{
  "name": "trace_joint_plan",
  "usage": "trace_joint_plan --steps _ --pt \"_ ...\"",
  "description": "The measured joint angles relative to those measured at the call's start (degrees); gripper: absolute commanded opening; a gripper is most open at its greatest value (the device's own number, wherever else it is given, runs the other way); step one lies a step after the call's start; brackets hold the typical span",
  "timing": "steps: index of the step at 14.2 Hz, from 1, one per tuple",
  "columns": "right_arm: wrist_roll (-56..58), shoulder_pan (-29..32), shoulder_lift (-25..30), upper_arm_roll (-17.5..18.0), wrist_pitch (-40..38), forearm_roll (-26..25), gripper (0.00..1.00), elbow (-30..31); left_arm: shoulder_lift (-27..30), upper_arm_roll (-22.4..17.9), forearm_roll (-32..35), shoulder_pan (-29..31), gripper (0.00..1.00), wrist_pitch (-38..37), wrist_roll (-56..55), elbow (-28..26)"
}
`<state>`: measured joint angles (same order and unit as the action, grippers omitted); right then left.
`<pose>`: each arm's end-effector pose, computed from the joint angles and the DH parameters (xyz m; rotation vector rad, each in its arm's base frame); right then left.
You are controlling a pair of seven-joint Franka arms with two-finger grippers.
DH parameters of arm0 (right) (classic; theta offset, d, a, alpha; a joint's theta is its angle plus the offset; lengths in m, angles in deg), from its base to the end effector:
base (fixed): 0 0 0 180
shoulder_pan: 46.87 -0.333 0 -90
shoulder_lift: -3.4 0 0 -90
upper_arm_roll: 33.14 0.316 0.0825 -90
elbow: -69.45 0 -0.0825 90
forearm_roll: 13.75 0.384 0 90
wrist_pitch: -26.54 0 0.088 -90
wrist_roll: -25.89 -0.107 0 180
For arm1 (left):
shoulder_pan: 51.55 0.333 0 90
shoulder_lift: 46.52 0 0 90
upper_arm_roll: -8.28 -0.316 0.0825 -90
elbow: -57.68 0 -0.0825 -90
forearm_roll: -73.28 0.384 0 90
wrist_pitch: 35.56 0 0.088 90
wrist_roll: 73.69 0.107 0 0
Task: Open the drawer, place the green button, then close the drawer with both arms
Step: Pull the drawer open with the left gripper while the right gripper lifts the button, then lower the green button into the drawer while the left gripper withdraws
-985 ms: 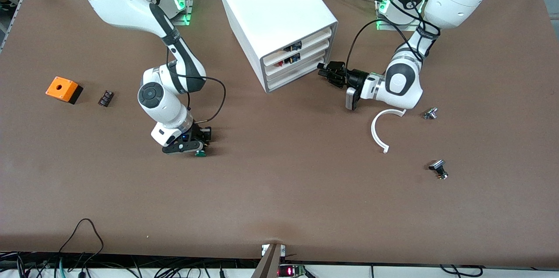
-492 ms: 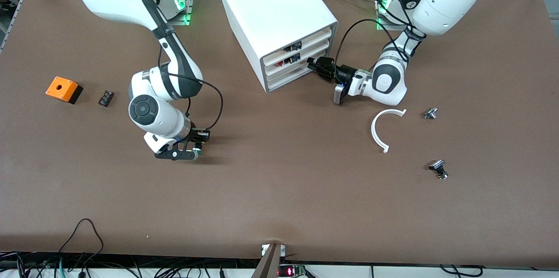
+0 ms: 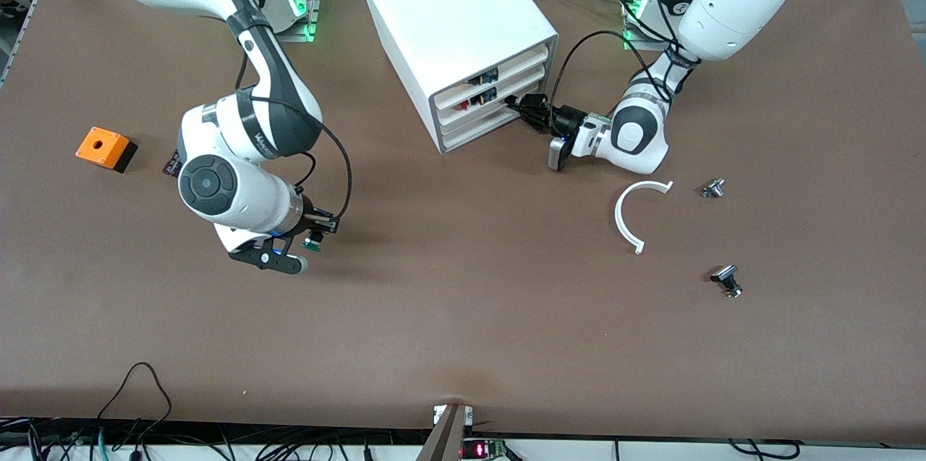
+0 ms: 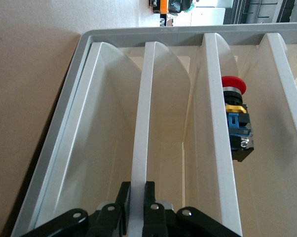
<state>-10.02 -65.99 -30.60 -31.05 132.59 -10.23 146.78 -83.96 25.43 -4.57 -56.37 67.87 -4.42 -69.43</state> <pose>0.6626 0.2567 0.3718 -3.0800 0.4365 0.1843 0.3937 -0.2643 0.1031 1.6547 -0.3479 -0.3725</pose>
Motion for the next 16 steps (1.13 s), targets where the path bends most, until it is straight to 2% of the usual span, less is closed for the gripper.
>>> trace_joint_plan --steps 6,11,15,16 --pt "-14.7 -4.3 0.0 0.1 -3.3 0.0 0.0 -8.2 0.0 -0.8 0.9 1.0 0.0 0.0 -1.4 1.7" --pt "-27.9 -9.2 -0.6 0.1 -3.7 0.0 0.0 -12.4 0.0 -2.0 8.3 5.4 0.0 -0.1 -8.2 8.2" --pt "-42.1 -14.3 -3.4 0.1 -1.7 0.0 0.0 -16.6 0.0 -2.1 13.8 8.5 0.0 -0.1 -13.5 12.3" --pt "-45.8 -15.8 -4.1 0.1 -0.2 0.0 0.0 -17.0 -0.1 -2.1 14.5 8.9 0.21 -0.1 -14.7 13.2"
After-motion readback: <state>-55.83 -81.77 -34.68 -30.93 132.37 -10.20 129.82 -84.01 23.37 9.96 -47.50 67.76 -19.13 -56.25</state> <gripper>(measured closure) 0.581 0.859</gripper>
